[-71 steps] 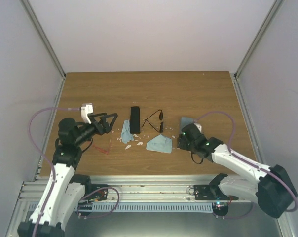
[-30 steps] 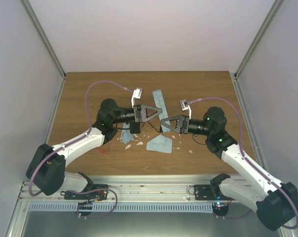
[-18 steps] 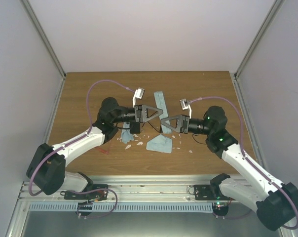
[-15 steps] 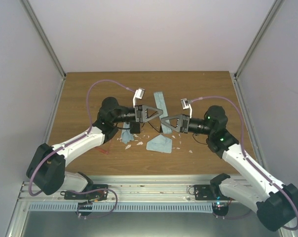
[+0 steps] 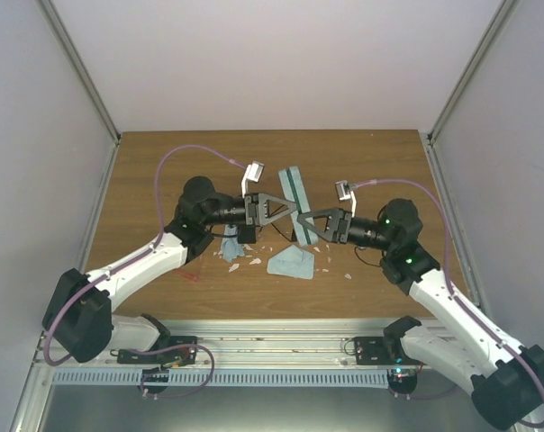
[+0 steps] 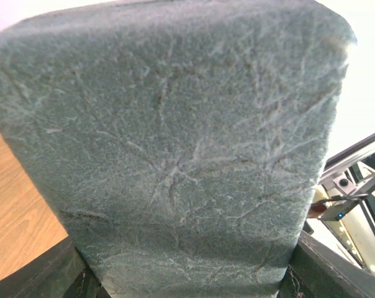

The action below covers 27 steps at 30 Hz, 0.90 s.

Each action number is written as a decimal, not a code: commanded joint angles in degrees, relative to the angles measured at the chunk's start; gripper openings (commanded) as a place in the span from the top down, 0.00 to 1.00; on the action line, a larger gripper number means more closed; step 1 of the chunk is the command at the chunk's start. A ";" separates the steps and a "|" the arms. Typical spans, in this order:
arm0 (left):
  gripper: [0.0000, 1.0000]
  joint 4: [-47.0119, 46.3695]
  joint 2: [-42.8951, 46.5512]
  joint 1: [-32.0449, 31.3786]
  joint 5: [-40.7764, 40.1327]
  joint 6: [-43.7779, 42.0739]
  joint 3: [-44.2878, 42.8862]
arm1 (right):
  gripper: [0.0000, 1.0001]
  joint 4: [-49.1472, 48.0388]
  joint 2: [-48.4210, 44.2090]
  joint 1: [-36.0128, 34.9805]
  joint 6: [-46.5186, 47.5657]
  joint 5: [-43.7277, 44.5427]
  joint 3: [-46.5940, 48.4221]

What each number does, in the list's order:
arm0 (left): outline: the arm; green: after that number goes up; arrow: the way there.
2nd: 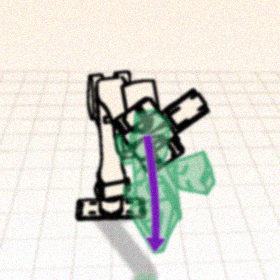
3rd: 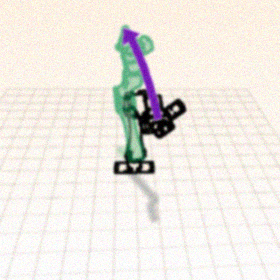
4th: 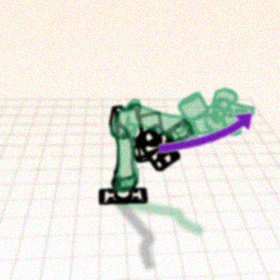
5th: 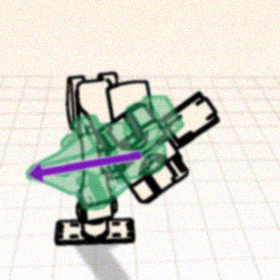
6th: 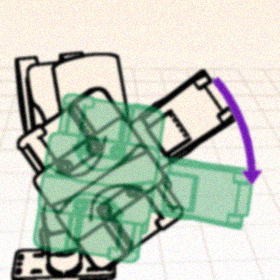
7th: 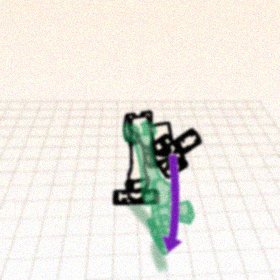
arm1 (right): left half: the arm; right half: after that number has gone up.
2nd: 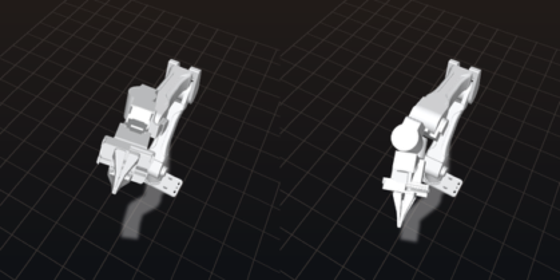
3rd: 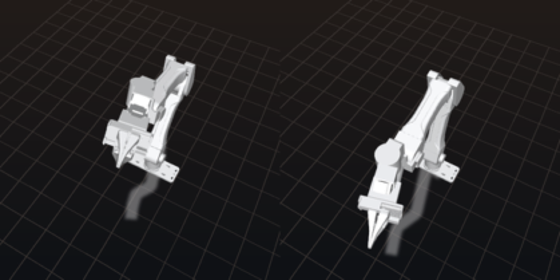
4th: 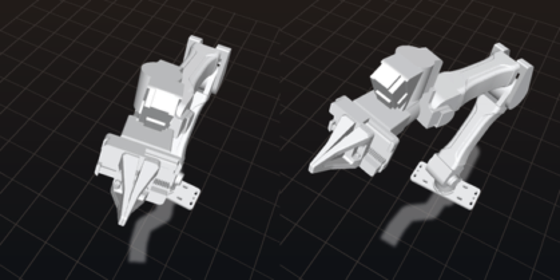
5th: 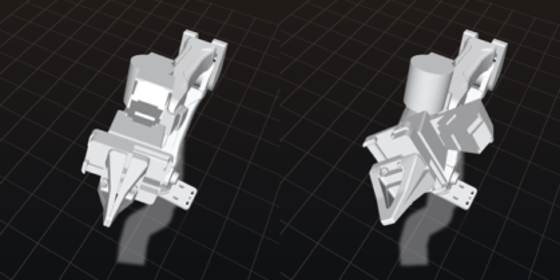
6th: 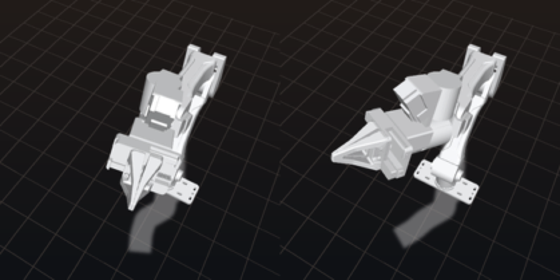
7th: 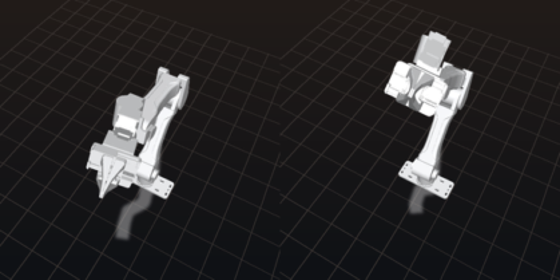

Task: Organize the sunglasses
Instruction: Open the sunglasses case.

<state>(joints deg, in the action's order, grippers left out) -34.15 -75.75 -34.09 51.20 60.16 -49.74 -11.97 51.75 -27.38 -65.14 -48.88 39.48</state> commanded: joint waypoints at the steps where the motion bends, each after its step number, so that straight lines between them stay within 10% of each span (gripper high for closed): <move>1: 0.52 -1.18 2.31 1.38 0.67 -5.58 -0.36 | 0.49 -10.32 -3.75 1.17 -14.93 4.76 -0.43; 27: 0.30 3.99 8.02 4.60 -3.80 -12.02 6.09 | 0.59 -6.97 -6.38 1.35 -23.19 12.32 0.10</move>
<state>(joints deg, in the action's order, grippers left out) -33.65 -68.10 -31.35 54.92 53.91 -45.56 -18.24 47.46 -25.43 -86.39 -35.66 38.20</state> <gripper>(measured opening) 0.695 0.435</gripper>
